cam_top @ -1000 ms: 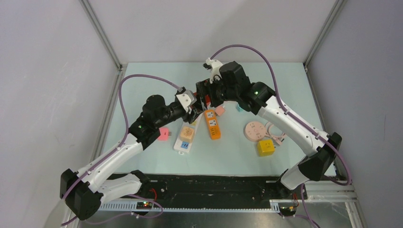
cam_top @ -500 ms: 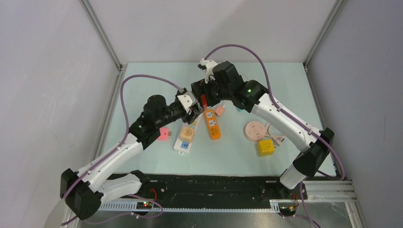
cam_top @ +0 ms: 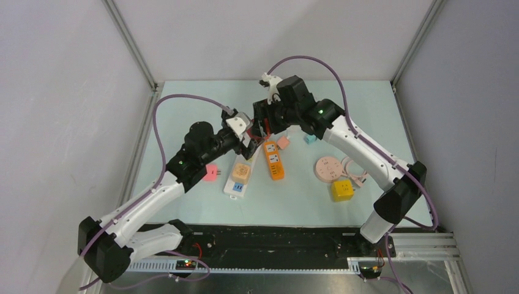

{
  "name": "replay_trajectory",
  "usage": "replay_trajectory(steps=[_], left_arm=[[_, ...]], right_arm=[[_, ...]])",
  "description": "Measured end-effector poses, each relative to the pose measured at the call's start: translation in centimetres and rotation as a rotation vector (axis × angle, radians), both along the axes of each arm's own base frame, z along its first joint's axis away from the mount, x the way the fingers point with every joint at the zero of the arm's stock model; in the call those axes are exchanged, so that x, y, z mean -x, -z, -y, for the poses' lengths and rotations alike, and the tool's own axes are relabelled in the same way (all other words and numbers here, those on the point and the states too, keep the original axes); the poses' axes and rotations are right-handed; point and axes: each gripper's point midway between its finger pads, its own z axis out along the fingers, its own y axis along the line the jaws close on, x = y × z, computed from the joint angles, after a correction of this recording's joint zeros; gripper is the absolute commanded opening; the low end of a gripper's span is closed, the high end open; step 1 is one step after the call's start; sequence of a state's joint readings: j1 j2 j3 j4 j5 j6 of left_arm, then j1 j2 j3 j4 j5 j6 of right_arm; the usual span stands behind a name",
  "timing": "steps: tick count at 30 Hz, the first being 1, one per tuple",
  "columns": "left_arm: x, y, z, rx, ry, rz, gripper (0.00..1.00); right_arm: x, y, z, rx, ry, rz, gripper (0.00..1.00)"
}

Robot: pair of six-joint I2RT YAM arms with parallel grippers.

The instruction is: Insert the plug

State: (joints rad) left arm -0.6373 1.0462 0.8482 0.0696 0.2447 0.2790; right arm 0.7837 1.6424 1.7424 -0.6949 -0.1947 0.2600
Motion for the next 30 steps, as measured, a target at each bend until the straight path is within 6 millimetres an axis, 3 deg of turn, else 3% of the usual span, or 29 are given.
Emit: replay_trajectory(steps=[7,12,14,22,26,30], left_arm=[[-1.4,-2.0,-2.1,0.101,-0.172,-0.088,0.98],[-2.9,-5.5,-4.7,0.217,-0.306,-0.145,0.98],[-3.7,-5.8,-6.2,0.263,-0.377,-0.178,0.98],[-5.9,-2.4,-11.5,0.384,-0.635,-0.350,0.98],[-6.1,-0.4,-12.7,0.409,-0.703,-0.411,0.98],[-5.8,1.1,-14.1,0.447,-0.769,-0.458,0.98]], right_arm=[[-4.1,0.0,3.6,-0.076,0.063,-0.077,0.00],[-7.5,-3.0,5.5,-0.341,0.065,-0.165,0.00],[-8.1,-4.2,5.8,-0.430,0.033,-0.196,0.00],[-6.4,-6.8,4.3,-0.582,-0.196,-0.254,0.00],[-6.0,-6.1,3.7,-0.529,-0.286,-0.177,0.00],[-7.4,-4.2,2.2,-0.385,-0.323,-0.020,0.00]])
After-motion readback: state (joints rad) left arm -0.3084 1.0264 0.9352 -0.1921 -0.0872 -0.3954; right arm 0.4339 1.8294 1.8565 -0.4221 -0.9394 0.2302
